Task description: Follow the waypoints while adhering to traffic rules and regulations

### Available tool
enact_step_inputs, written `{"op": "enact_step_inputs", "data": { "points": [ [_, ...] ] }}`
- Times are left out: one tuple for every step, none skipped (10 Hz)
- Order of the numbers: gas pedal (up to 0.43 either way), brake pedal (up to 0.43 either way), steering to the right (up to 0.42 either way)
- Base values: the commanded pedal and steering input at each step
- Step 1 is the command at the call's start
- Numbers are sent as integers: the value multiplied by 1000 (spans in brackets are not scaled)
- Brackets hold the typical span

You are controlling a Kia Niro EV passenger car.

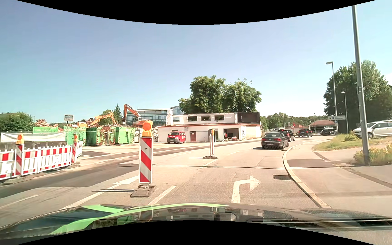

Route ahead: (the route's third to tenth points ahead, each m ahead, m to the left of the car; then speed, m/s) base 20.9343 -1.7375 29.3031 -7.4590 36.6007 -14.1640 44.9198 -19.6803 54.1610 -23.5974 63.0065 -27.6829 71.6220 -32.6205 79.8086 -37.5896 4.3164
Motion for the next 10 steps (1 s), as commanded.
{"op": "enact_step_inputs", "data": {
  "points": [
    [130, 0, 89],
    [130, 0, 97],
    [150, 0, 100],
    [157, 0, 99],
    [157, 0, 98],
    [169, 0, 97],
    [169, 0, 98],
    [169, 0, 96],
    [169, 0, 94],
    [169, 0, 89]
  ]
}}
